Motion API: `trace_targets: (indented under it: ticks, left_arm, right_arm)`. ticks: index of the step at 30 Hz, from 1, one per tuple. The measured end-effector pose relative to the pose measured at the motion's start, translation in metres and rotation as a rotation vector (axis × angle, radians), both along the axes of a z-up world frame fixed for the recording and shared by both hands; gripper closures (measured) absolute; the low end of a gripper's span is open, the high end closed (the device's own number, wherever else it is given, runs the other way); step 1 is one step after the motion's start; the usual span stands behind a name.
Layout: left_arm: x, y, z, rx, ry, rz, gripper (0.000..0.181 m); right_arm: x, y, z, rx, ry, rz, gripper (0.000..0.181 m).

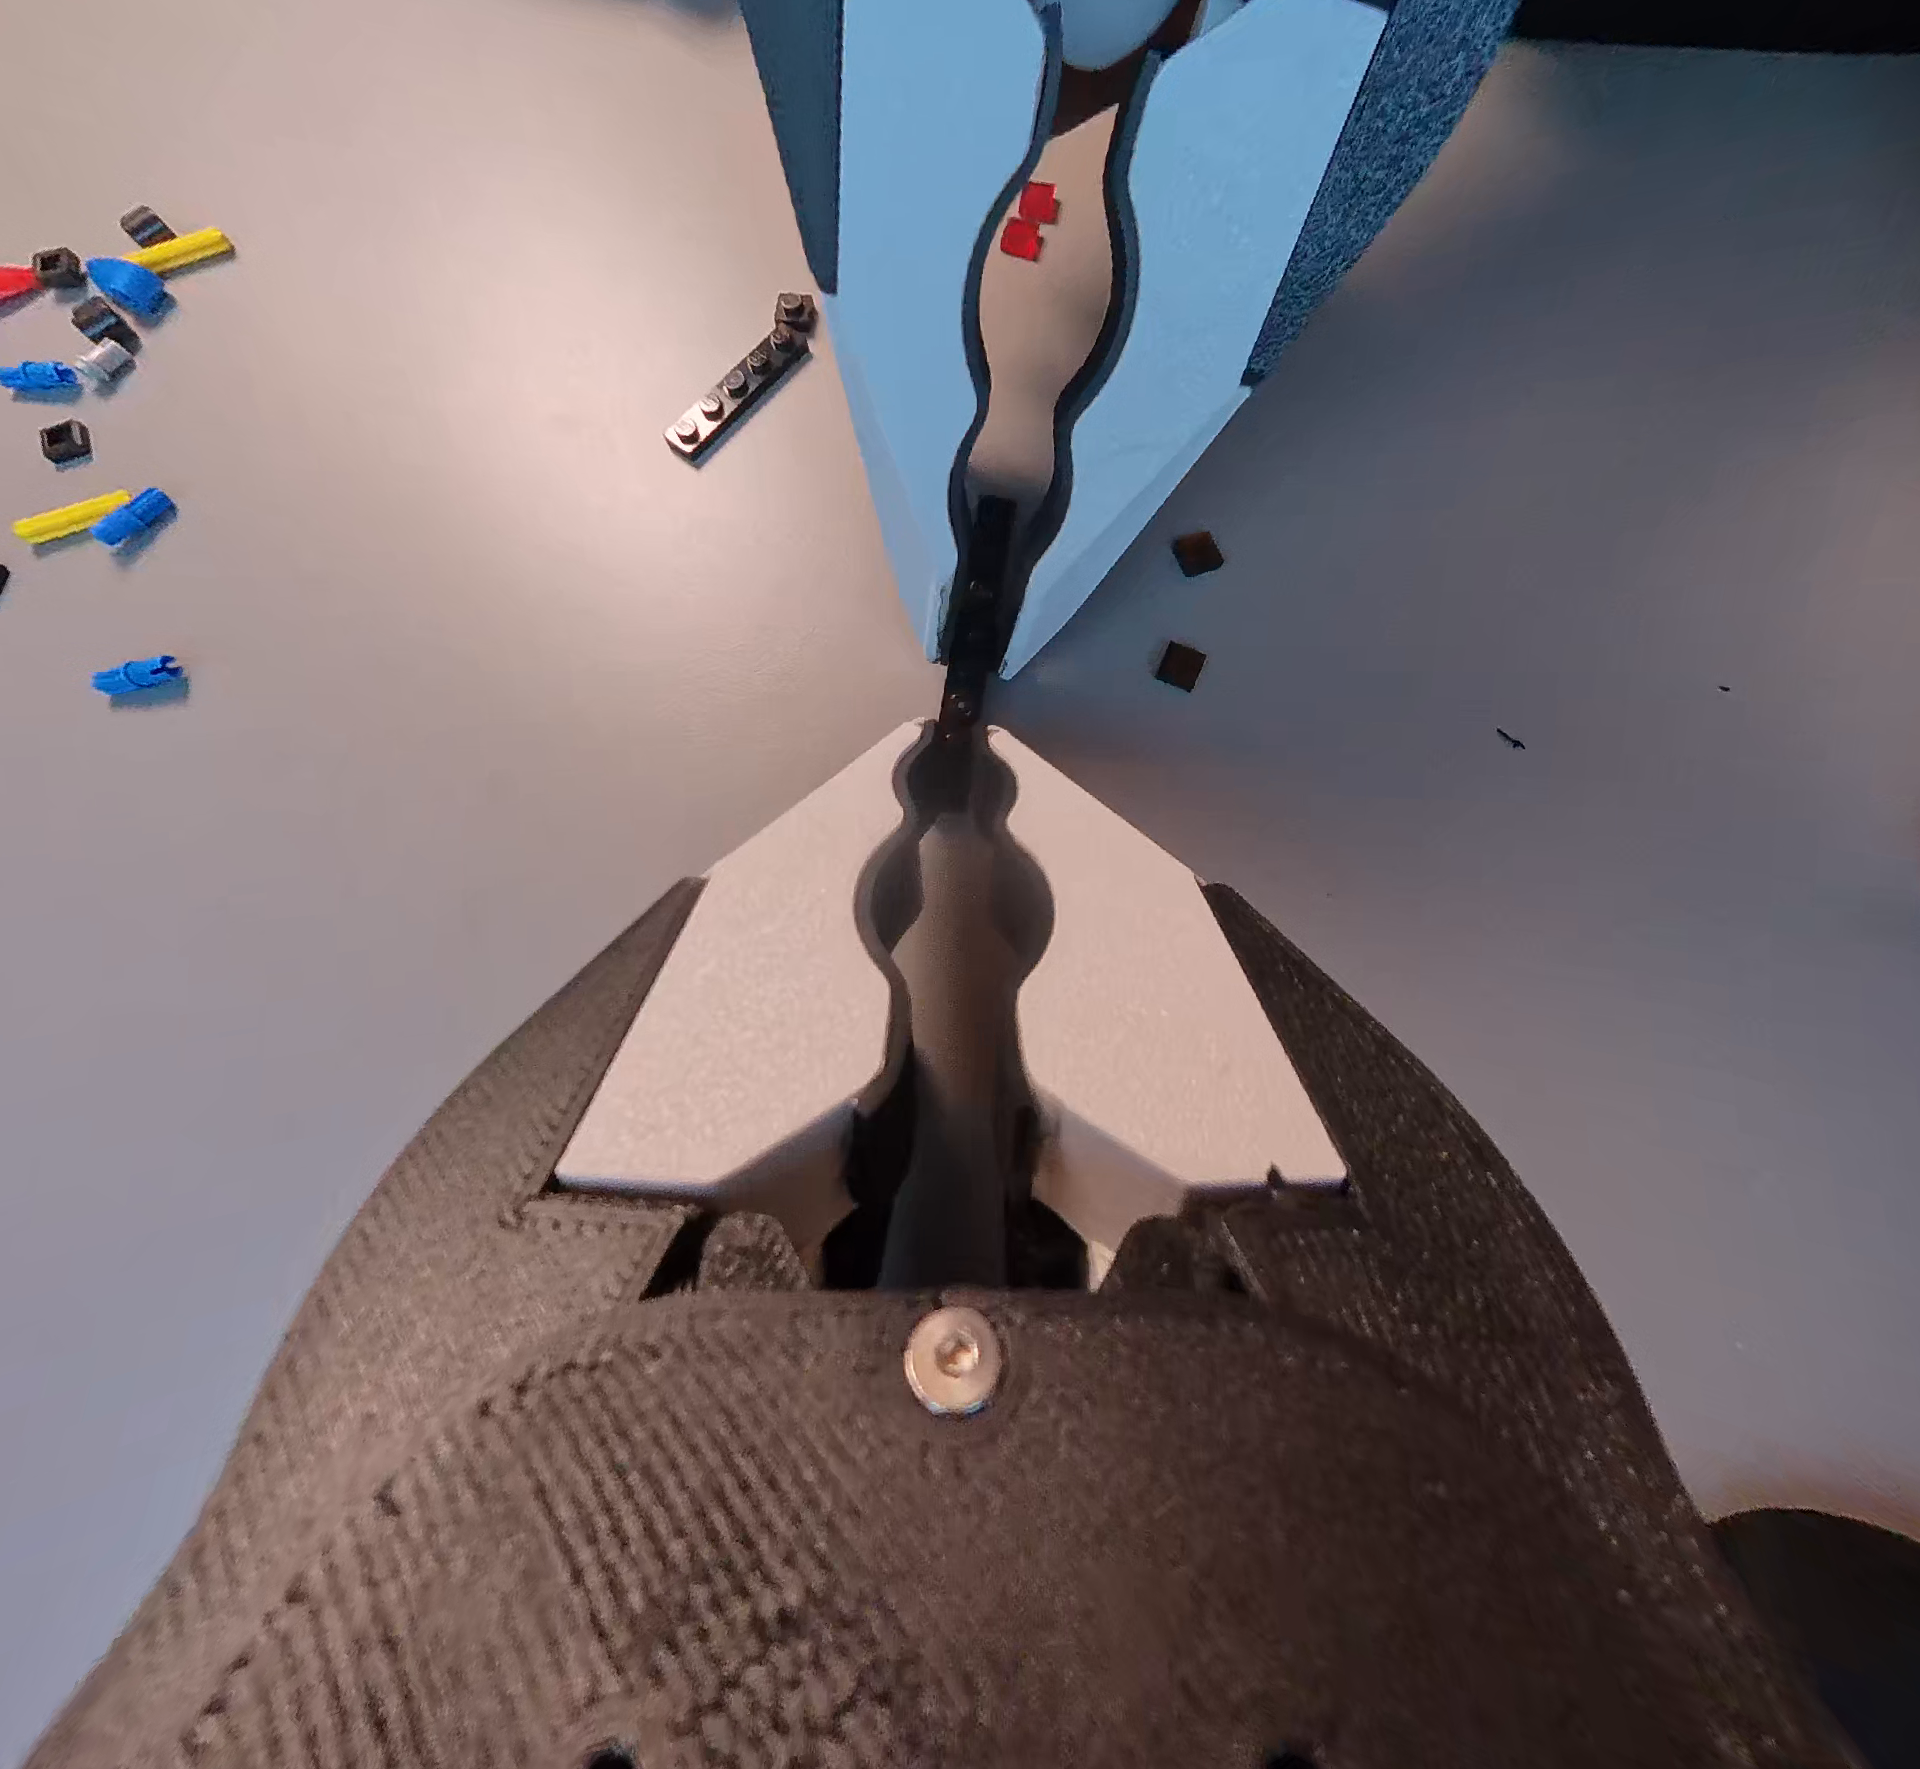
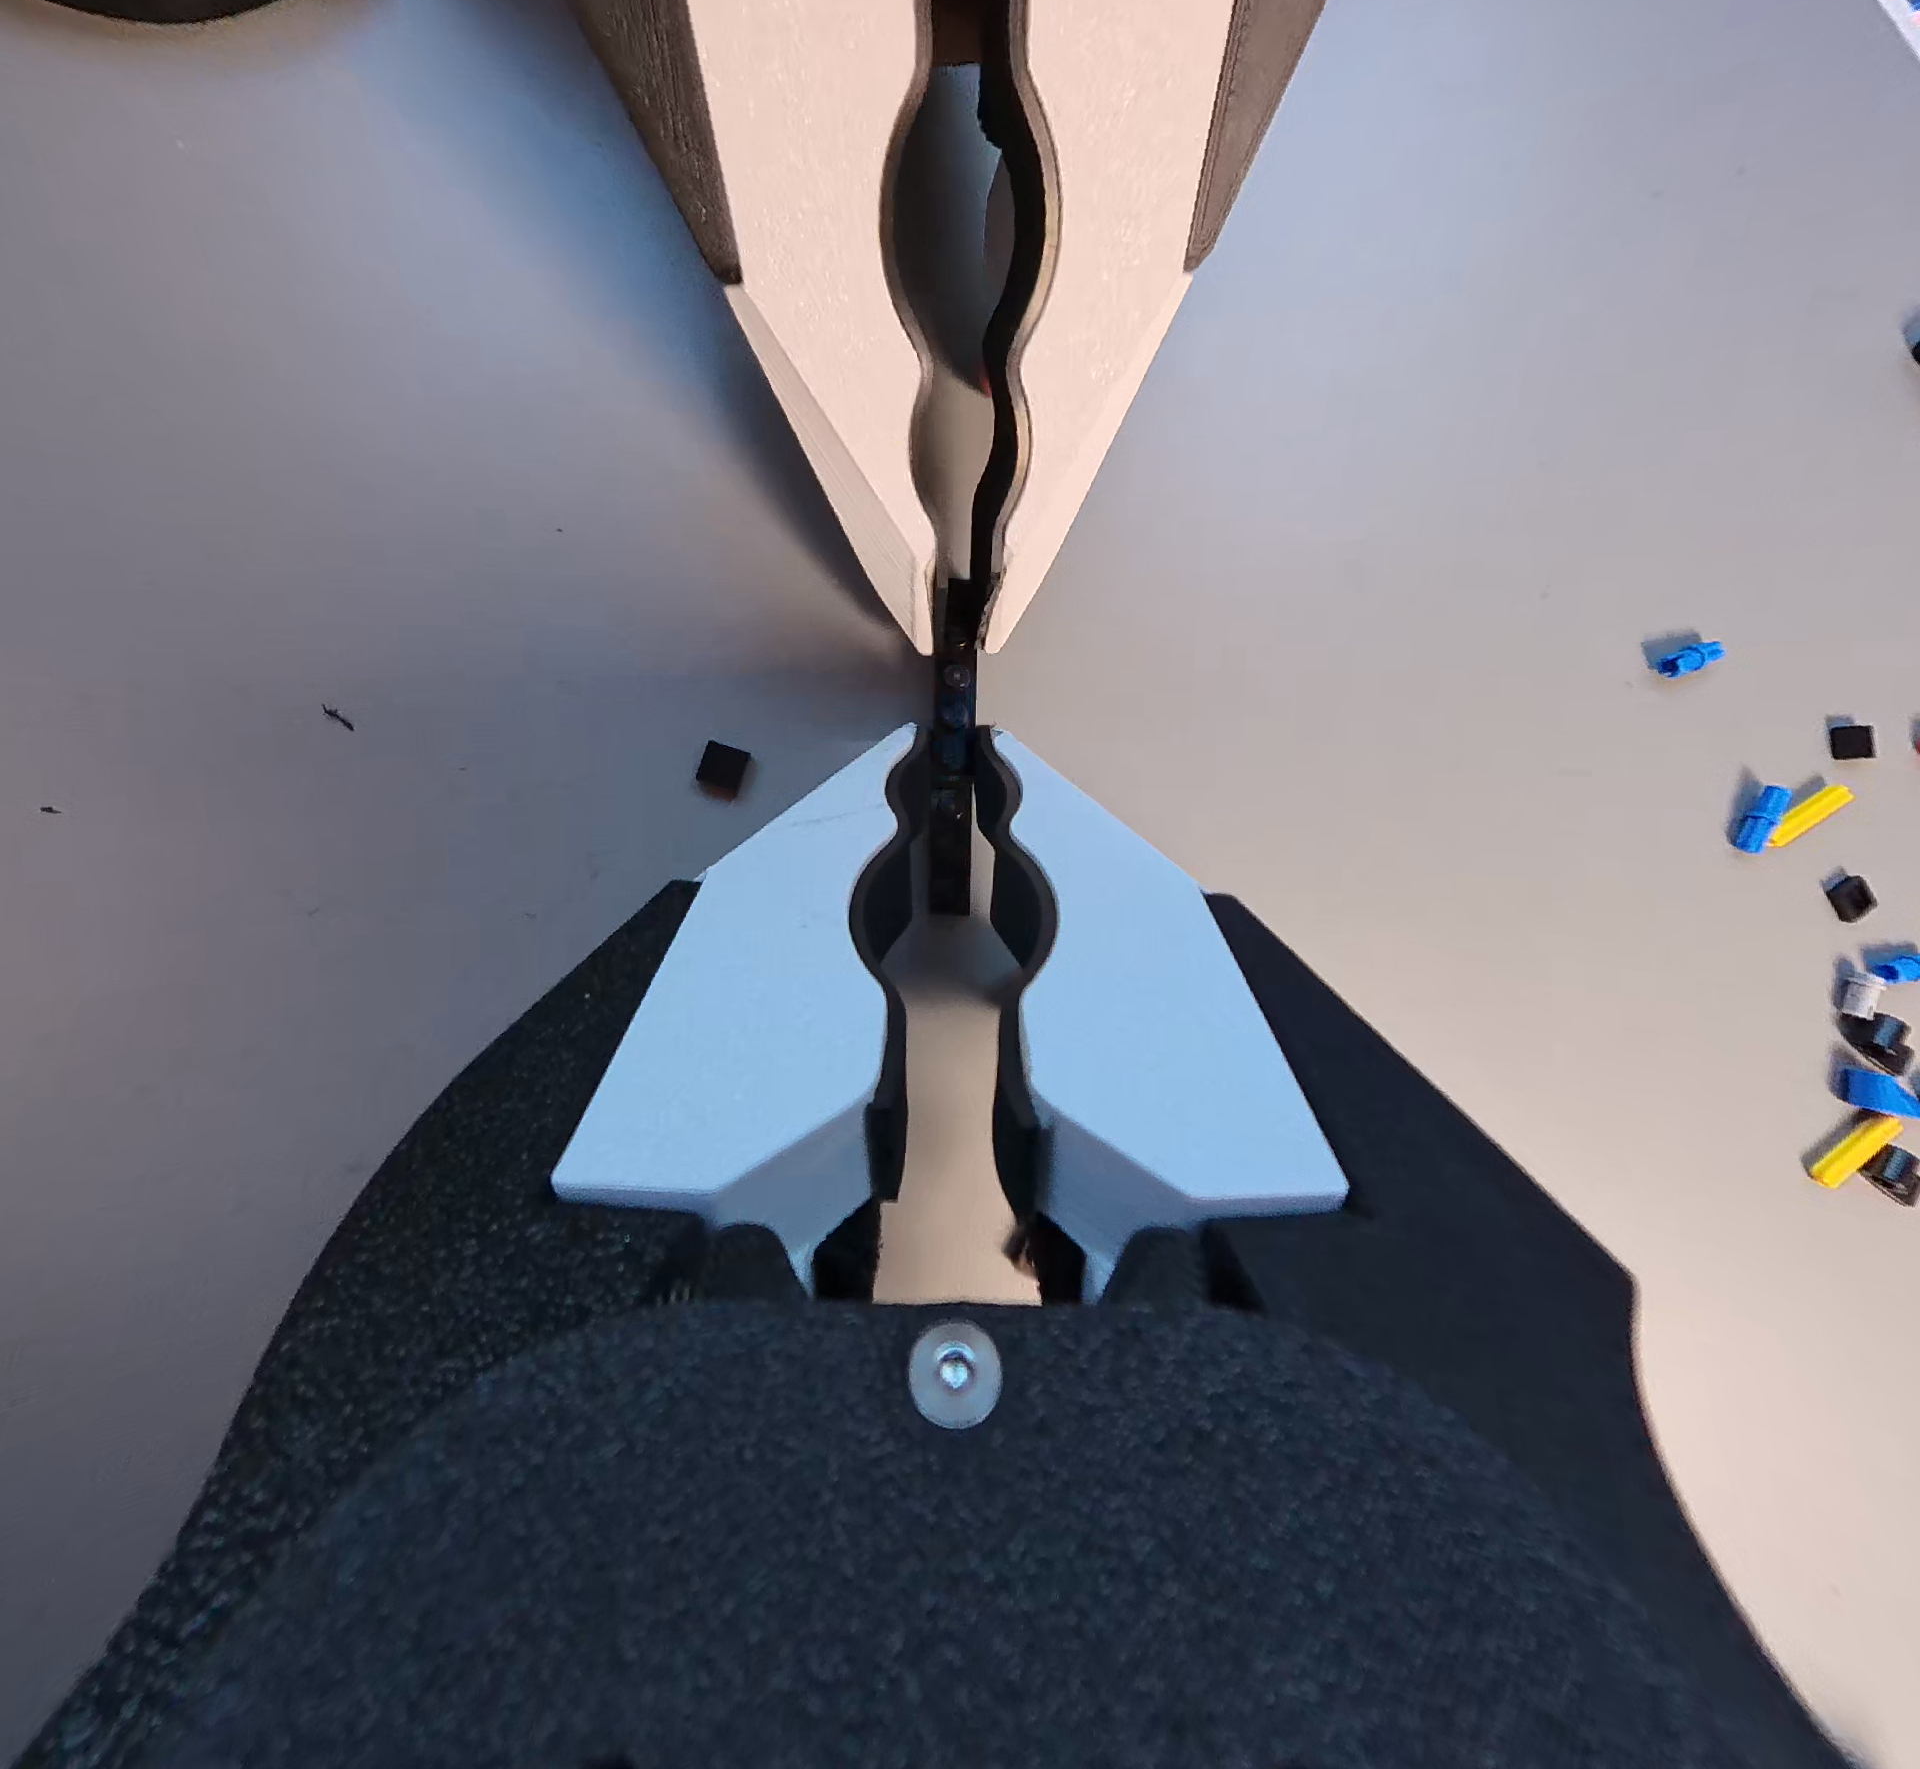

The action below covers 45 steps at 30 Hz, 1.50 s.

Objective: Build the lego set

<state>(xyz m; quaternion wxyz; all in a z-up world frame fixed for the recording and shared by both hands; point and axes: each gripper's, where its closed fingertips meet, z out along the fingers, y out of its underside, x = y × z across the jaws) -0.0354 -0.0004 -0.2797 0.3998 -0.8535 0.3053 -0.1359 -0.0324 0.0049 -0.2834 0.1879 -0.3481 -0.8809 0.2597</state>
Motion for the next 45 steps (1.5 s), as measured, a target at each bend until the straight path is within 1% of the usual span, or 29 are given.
trace_targets:
  ticks: [9,17,20,22,31,37,38,40,45]
  left_arm:
    - [0.000,0.002,-0.001,-0.025,0.006,0.014,0.177]
    - [0.002,0.006,0.000,-0.125,-0.001,-0.001,0.178]
    - [0.003,0.007,0.000,-0.155,0.010,-0.013,0.179]
    - [0.003,0.007,-0.001,-0.192,-0.018,-0.015,0.179]
    - [0.004,0.006,-0.002,-0.265,0.011,-0.048,0.178]
    - [0.003,0.006,0.000,-0.205,-0.037,-0.058,0.178]
    - [0.002,0.006,0.000,-0.178,-0.036,-0.060,0.176]
    - [0.002,0.002,0.003,-0.154,-0.057,-0.073,0.164]
    - [-0.006,0.003,0.008,-0.075,-0.060,-0.079,0.158]
  right_arm:
    - [0.000,0.001,0.000,-0.025,-0.019,-0.009,0.176]
    - [0.001,0.004,-0.003,-0.105,-0.124,-0.046,0.176]
    - [0.001,0.004,-0.003,-0.108,-0.149,-0.052,0.176]
    - [0.001,0.004,-0.003,-0.108,-0.168,-0.058,0.176]
    - [0.001,0.004,-0.003,-0.110,-0.181,-0.066,0.176]
    - [0.001,0.004,-0.003,-0.153,-0.132,-0.085,0.176]
    - [0.001,0.004,-0.003,-0.166,-0.133,-0.089,0.176]
    - [0.003,0.003,-0.002,-0.223,-0.172,-0.097,0.176]
    - [0.003,0.008,0.004,-0.381,-0.209,-0.147,0.176]
